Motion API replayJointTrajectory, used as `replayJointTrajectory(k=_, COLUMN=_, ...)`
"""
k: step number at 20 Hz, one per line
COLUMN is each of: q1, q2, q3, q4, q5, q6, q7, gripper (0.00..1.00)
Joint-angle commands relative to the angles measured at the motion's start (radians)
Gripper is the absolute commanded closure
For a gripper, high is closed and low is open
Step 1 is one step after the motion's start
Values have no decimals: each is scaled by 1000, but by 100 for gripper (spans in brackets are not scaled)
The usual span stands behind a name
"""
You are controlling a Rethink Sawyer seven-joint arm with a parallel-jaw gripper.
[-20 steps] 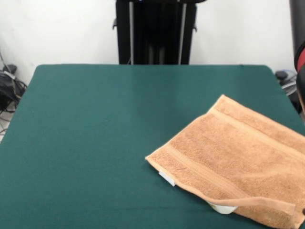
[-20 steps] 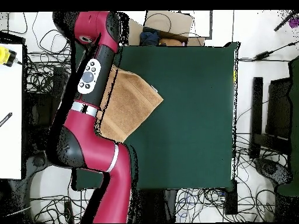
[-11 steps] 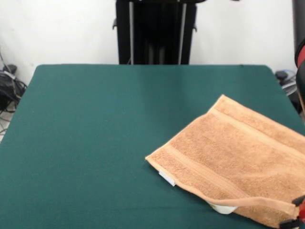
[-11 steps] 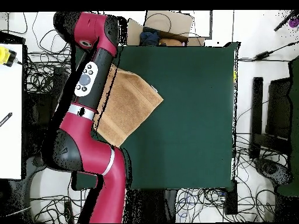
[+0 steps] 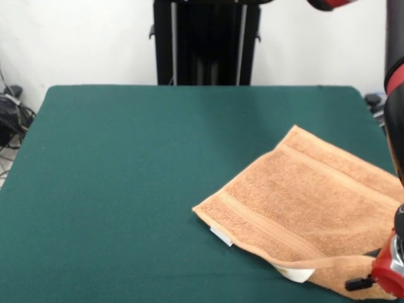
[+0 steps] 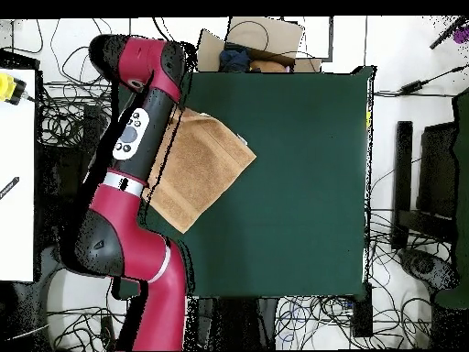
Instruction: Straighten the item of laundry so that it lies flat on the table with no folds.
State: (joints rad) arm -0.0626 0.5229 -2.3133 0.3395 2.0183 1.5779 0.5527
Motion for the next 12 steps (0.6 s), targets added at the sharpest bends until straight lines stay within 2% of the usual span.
replayJointTrajectory(k=1, q1=49, q2=50, q3=183, q4=31, q5=-157, q6=-155, q7=249, gripper=0)
replayJointTrajectory(k=2, q1=53, q2=53, q3=209, q4=32, q5=-159, q6=-201, q7=236, gripper=0)
replayJointTrajectory(k=5, q1=82, q2=73, q3=336, q4=47, q5=-99, q6=-469, q7=117, gripper=0)
replayJointTrajectory(k=7, q1=92, q2=77, q3=409, q4=39, q5=-78, q6=-598, q7=54, gripper=0)
replayJointTrajectory(k=12, q1=69, q2=60, q3=485, q4=-57, q5=-124, q6=-754, q7=-27, gripper=0)
